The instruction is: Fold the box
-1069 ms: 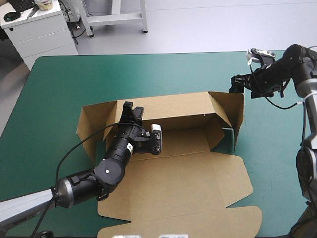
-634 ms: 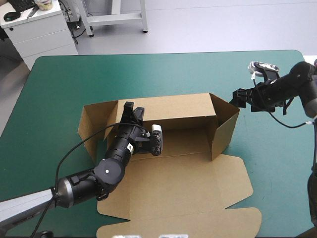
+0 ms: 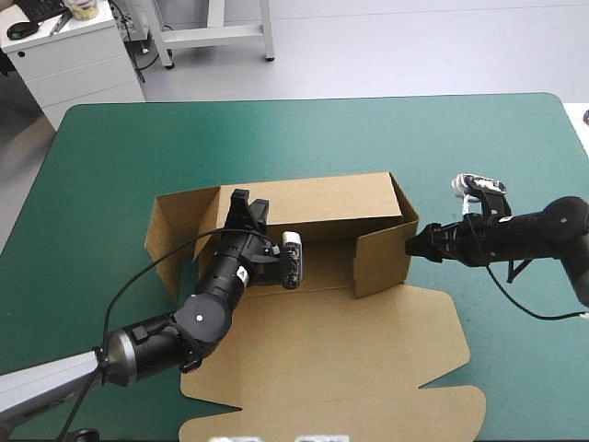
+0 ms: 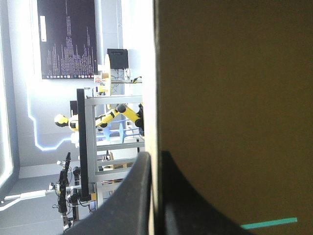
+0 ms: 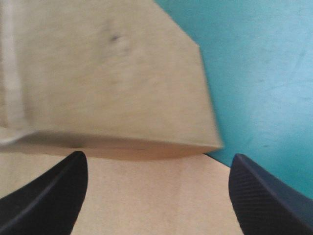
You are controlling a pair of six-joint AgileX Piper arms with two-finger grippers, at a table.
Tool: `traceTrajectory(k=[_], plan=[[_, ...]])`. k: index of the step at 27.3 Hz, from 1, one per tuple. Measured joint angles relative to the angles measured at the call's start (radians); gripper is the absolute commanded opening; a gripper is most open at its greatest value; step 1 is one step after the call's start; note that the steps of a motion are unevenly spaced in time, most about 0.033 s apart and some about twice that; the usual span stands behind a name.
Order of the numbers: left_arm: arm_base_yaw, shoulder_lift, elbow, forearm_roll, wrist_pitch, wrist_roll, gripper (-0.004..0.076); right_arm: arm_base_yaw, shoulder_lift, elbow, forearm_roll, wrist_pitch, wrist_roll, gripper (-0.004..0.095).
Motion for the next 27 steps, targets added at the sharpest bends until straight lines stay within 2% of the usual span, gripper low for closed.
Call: traceTrajectory(k=[3, 10, 16, 20, 24, 27], plan=[[0.0, 0.0, 0.0, 0.0, -0.001, 0.0, -0.001, 0.0, -0.028, 0.061, 0.135, 0.001, -0.136, 0.0724], [0.0, 0.0, 0.0, 0.0, -0.001, 0.0, -0.001, 0.05, -0.031, 0.089, 0.169, 0.042, -0.255, 0.0724], [0.0, 0.0, 0.0, 0.0, -0.001, 0.0, -0.001, 0.148, -0.071, 0.09, 0.224, 0.075, -0.264, 0.0724], [0.0, 0.0, 0.0, 0.0, -0.001, 0.0, -0.001, 0.169, -0.115, 0.088, 0.29, 0.095, -0.256, 0.0724], [0.0, 0.0, 0.0, 0.0, -0.001, 0.0, -0.001, 0.17, -0.141, 0.025, 0.3, 0.136, -0.169, 0.0724], [0.0, 0.0, 0.0, 0.0, -0.001, 0.0, -0.001, 0.171, -0.143, -0.066, 0.259, 0.133, -0.091, 0.0724]])
